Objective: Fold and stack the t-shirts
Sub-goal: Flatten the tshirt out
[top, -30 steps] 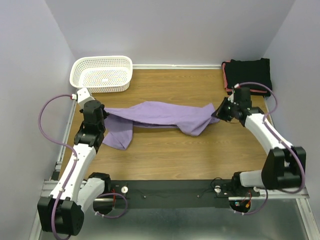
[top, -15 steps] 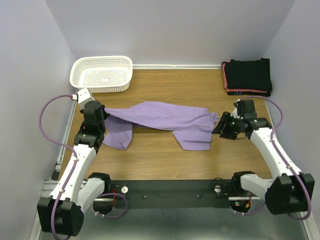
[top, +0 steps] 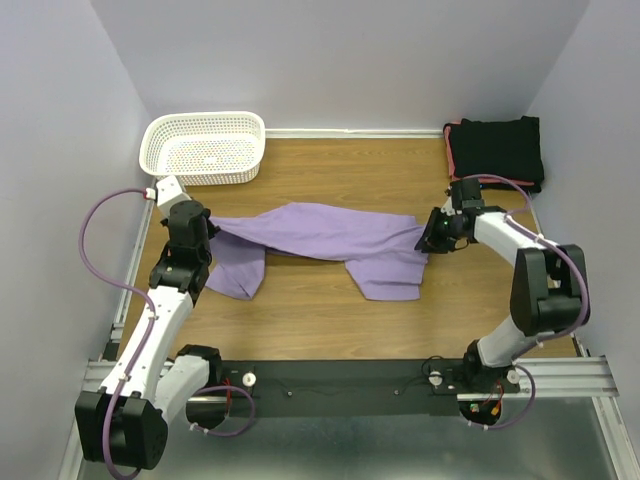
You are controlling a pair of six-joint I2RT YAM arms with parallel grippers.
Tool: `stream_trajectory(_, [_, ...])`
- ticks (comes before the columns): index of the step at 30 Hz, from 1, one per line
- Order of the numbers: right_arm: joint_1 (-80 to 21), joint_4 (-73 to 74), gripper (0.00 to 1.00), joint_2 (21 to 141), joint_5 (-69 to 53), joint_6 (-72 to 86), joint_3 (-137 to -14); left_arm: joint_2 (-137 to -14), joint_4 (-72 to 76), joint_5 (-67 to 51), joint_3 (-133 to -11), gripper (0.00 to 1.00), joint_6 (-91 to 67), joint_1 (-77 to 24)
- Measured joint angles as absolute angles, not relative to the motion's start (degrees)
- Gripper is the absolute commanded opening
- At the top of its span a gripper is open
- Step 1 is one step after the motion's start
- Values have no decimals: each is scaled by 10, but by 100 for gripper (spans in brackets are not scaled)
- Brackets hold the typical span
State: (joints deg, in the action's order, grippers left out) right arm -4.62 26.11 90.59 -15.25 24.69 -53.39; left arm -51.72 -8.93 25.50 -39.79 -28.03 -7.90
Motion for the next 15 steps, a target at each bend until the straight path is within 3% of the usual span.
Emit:
stream_trajectory(9, [-46, 222, 37, 1087, -137, 253, -690, -530, -87, 262, -398, 0, -276, -79])
stream_trajectory(15, [-46, 206, 59, 1143, -117, 243, -778, -536, -87, 263, -398, 0, -276, -79])
